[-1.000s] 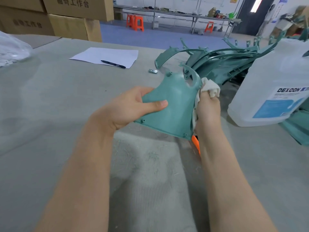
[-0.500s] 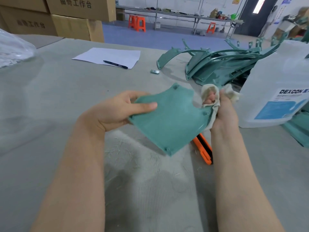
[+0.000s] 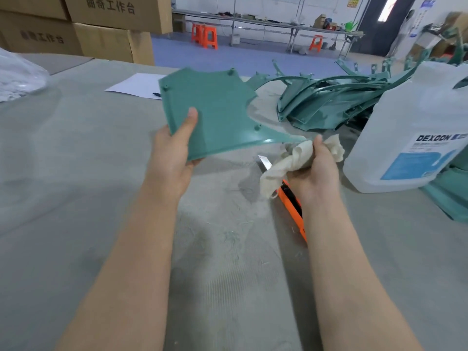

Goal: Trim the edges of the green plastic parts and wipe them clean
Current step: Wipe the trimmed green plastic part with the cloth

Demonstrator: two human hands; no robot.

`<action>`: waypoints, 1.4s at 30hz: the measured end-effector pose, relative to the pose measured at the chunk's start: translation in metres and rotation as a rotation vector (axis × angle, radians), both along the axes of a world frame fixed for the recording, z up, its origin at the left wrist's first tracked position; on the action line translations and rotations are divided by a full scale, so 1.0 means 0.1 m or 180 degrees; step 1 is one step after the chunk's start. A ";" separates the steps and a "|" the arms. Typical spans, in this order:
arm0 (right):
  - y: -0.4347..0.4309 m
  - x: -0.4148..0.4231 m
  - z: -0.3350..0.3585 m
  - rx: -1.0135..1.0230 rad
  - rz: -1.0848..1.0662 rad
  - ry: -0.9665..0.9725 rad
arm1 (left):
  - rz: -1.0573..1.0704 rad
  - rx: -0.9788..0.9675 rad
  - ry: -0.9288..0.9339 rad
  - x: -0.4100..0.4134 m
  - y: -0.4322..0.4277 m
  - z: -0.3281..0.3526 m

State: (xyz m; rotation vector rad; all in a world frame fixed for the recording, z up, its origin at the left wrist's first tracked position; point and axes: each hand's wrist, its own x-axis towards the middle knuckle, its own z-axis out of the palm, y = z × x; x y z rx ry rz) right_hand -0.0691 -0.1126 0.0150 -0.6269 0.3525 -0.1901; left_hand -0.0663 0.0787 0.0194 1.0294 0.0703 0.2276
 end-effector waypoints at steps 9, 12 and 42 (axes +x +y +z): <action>-0.12 0.03 -0.04 -0.0627 -0.0211 -0.0486 | 0.0067 -0.0192 -0.0029 0.02 0.12 -0.04; -0.13 0.06 -0.03 -0.0648 -0.0143 -0.0547 | 0.0056 -0.0197 -0.0103 0.02 0.18 -0.05; -0.22 0.04 -0.11 -0.2188 -0.0229 0.0401 | -0.0124 0.0270 -0.0114 0.03 0.30 -0.08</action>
